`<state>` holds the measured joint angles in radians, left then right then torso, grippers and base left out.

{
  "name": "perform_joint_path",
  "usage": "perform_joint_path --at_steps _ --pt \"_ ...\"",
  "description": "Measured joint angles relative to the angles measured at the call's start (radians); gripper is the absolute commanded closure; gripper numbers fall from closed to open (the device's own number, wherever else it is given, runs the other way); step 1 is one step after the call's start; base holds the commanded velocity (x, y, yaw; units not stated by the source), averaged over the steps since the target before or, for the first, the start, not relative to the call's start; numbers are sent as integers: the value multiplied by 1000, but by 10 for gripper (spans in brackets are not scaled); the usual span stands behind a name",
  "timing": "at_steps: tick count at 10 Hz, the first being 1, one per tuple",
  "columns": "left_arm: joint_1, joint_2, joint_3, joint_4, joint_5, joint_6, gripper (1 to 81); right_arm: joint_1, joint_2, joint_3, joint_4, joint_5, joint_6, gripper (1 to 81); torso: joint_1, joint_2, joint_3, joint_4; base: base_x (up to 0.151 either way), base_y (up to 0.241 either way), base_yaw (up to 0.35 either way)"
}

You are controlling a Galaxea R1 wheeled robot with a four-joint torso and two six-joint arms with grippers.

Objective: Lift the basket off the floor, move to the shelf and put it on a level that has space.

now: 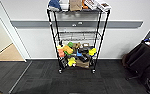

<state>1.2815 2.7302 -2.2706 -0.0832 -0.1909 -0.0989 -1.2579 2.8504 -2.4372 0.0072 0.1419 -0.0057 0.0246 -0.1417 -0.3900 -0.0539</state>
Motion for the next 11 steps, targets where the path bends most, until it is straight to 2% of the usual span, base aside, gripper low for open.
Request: perform_joint_path --at_steps 2,3,6,8,11 --pt "1 -10 15 0 88 -3 10 -16 -1 -1 1 -1 4 10 29 -46 0 0 0 0 0" --pt "3 -10 24 -4 110 -3 10 -19 -3 -3 4 -1 6 10 50 -80 0 0 0 0 0" --pt "-3 -9 25 -46 112 -9 10 -24 -2 -4 12 0 6 10 107 -173 -4 0 0 0 0" --pt "-6 -7 24 -68 113 -11 10 -41 -2 -4 12 2 6 10 140 -226 -45 0 0 0 0" --pt "-26 -4 23 -73 106 -12 10 -43 0 -17 11 1 6 10 206 -328 -141 0 0 0 0"
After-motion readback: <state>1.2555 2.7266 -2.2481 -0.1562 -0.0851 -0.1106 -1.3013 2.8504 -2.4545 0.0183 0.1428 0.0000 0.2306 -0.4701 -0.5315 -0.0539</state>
